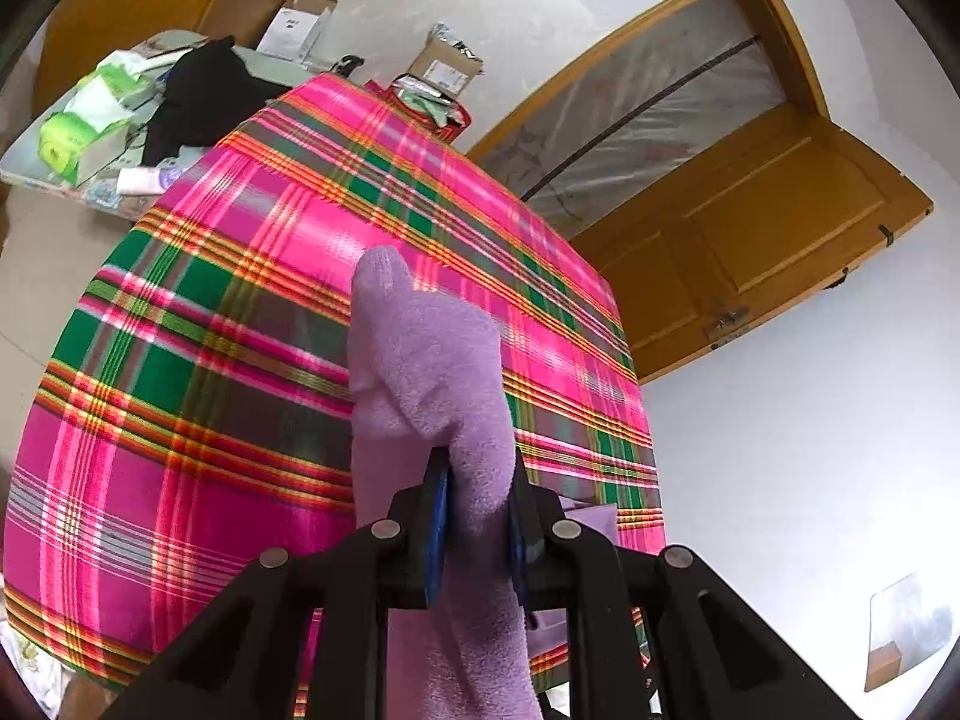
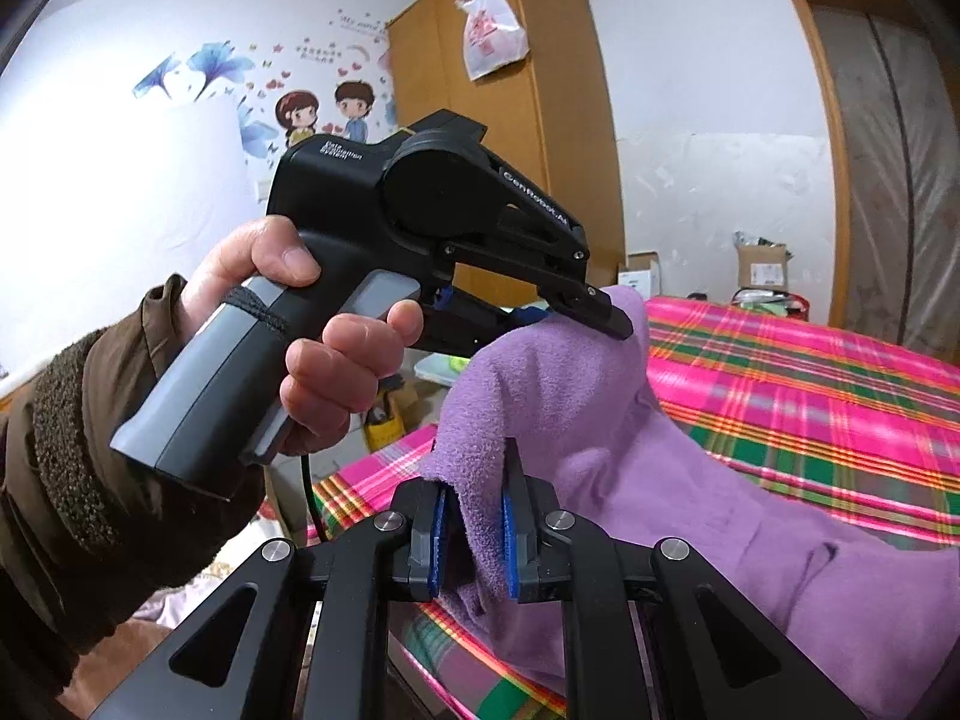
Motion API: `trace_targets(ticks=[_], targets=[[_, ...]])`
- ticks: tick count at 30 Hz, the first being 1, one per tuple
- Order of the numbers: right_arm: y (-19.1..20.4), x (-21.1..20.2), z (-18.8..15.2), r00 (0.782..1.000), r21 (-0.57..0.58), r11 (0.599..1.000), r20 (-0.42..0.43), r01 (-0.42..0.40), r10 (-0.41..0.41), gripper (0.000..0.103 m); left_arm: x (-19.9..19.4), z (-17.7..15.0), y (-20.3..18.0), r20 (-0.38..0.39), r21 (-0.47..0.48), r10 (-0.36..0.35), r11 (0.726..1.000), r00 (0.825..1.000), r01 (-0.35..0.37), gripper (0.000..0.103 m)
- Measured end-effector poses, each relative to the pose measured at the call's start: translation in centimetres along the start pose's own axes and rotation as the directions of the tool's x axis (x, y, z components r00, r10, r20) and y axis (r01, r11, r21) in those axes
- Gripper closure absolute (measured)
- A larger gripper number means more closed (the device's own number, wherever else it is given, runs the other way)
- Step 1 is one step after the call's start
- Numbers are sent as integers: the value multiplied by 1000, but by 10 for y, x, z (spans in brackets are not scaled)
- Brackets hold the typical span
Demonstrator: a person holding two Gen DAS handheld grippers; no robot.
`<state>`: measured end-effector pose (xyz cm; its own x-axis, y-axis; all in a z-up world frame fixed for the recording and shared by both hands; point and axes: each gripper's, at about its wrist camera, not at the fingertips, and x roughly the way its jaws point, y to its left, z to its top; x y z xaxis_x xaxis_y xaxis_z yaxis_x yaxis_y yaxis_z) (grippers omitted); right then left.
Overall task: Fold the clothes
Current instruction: 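Lift the held edge with both grippers and fold it over the garment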
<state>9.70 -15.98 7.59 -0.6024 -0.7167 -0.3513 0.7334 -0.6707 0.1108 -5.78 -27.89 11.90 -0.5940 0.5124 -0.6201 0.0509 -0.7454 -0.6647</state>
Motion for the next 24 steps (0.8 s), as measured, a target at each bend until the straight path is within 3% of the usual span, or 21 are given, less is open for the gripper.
trace_targets(ticks=[14,24], targets=[[-19,-71,14,994,38,997,90,61,-64,88,10,-4,-72,-6,89,-57,994,998,57,86],[-53,-115,8,986,92,990,115,111,-121,88,44,-15,-121,-65,149,-76,985,995,85,86]])
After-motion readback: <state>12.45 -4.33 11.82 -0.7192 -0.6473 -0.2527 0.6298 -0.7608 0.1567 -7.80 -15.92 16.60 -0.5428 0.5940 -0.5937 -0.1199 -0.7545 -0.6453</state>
